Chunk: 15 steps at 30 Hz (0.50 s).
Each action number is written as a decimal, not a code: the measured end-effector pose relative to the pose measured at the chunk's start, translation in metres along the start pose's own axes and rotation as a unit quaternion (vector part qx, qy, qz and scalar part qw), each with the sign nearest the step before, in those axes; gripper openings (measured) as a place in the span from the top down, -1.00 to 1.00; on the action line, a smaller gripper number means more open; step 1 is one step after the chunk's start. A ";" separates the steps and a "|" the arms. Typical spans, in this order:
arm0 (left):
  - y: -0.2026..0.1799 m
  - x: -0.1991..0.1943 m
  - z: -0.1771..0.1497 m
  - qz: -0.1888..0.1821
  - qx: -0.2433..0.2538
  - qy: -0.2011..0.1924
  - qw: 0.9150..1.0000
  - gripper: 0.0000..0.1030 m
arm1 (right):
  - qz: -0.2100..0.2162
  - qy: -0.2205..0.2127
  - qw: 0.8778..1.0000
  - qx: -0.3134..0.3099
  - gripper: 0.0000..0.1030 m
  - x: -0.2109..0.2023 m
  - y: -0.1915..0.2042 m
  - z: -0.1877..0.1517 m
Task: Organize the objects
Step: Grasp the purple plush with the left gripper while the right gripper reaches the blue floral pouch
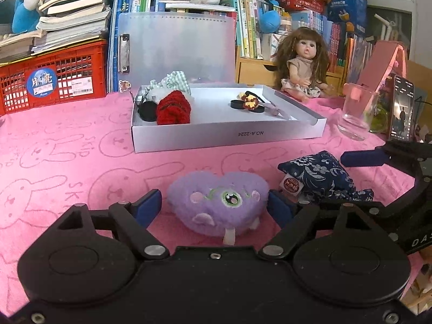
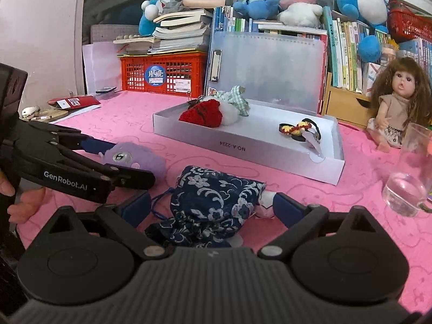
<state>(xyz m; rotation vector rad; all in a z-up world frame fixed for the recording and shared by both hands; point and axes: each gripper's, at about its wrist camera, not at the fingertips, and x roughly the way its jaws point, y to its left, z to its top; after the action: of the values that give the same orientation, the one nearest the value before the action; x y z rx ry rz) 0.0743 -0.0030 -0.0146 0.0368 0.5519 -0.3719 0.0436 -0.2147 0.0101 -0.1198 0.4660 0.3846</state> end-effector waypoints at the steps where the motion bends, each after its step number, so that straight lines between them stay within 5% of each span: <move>1: 0.001 0.000 0.000 0.000 -0.001 0.000 1.000 -0.61 | 0.001 0.002 1.000 0.000 -0.86 0.001 0.000 0.000; 15: -0.001 -0.002 -0.002 -0.003 0.003 -0.005 1.000 -0.45 | -0.007 -0.001 1.000 -0.001 -0.26 0.000 0.000 -0.003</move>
<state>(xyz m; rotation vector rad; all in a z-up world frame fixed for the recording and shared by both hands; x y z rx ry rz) 0.0712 -0.0034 -0.0153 0.0389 0.5420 -0.3788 0.0425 -0.2156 0.0080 -0.1237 0.4619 0.3717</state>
